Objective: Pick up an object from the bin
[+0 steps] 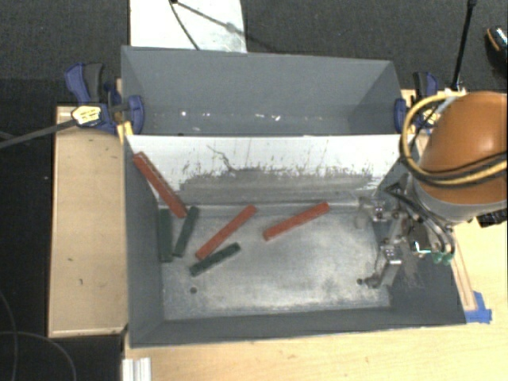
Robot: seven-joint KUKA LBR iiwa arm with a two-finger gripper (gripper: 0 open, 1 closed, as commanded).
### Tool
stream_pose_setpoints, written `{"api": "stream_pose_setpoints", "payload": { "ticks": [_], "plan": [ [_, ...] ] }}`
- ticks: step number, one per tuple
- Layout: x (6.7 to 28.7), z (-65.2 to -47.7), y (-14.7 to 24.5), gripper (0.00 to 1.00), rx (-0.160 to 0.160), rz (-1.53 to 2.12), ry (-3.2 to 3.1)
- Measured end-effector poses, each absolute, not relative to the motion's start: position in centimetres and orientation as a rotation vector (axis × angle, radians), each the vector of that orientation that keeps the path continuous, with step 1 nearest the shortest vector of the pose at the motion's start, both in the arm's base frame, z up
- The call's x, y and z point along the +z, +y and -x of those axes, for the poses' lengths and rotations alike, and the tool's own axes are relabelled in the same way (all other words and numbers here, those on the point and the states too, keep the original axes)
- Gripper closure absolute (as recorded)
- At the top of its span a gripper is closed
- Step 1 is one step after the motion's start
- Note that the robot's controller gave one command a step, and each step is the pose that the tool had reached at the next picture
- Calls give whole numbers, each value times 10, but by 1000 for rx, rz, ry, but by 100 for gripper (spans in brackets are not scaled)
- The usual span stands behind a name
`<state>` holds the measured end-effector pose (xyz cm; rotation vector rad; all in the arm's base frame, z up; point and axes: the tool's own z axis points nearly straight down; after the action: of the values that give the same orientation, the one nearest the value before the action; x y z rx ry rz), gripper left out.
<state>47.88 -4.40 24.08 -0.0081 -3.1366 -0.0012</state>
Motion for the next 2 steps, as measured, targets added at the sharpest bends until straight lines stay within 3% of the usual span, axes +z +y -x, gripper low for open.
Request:
{"api": "stream_pose_setpoints", "payload": {
  "ticks": [1,2],
  "plan": [
    [227,-539,29,0,-6,86,-3147],
    [148,-592,39,0,-2,223,-3135]
  ]
}}
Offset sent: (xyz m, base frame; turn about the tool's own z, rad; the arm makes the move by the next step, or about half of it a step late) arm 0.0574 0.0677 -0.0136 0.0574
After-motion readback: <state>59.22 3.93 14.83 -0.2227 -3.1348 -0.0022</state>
